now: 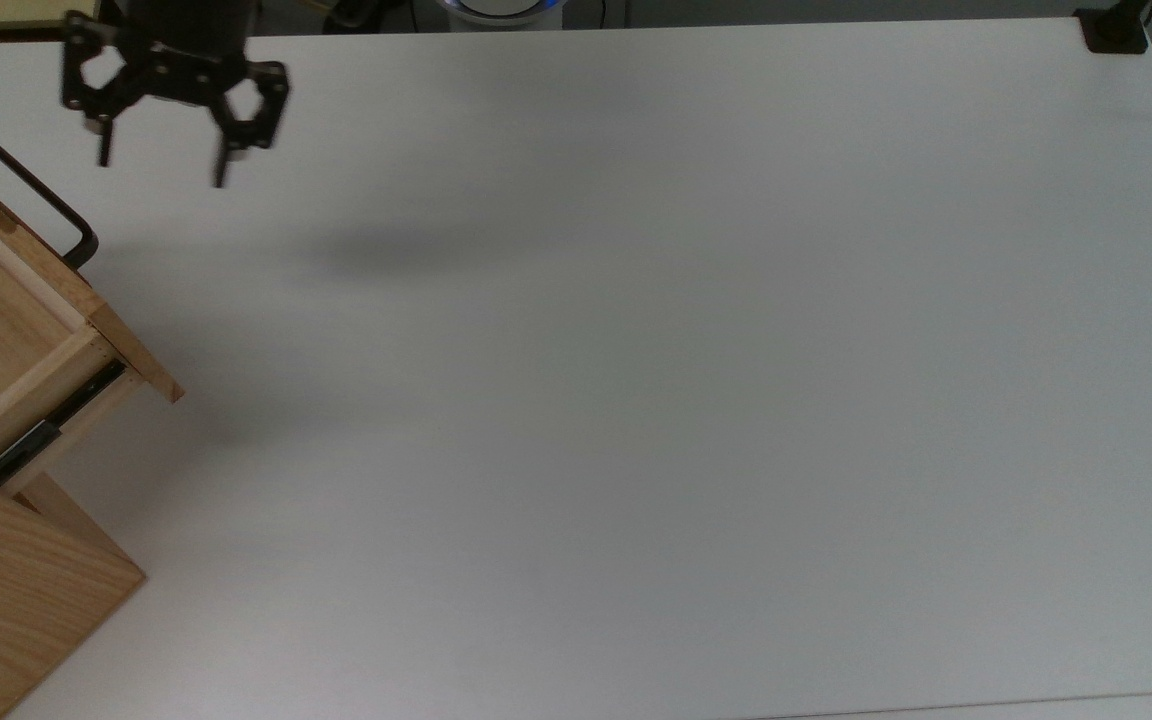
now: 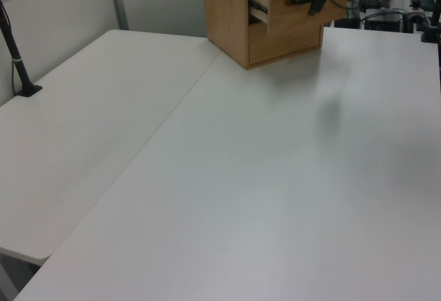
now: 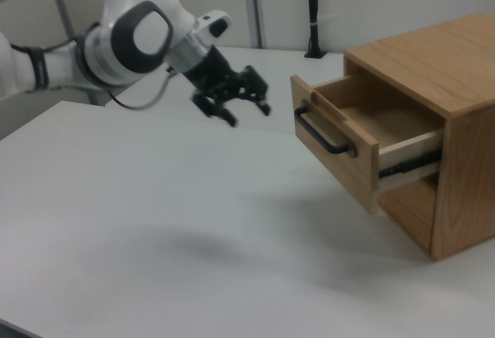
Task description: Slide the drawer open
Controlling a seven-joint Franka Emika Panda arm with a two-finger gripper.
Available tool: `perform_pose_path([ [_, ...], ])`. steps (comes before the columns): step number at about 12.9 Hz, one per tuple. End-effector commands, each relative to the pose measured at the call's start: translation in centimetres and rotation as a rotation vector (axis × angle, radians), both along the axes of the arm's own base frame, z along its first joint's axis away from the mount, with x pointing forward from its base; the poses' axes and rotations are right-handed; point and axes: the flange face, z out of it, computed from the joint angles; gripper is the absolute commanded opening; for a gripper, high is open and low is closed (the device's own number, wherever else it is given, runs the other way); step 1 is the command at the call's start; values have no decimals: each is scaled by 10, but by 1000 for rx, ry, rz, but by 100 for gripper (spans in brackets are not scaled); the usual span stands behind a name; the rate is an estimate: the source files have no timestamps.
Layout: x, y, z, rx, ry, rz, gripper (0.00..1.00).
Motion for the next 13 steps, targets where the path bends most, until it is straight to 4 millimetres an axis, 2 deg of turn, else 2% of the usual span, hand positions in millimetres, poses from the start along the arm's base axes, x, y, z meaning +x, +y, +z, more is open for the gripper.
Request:
perform_pose_path([
  [1, -9, 61, 33, 320, 104, -234, 100],
  [3, -22, 75, 37, 470, 192, -356, 100],
  [5, -35, 79, 44, 564, 252, -431, 100],
  [8, -55, 82, 49, 567, 361, -446, 100],
  [10, -55, 85, 46, 555, 370, -441, 100],
  [13, -49, 78, 41, 522, 355, -413, 100],
])
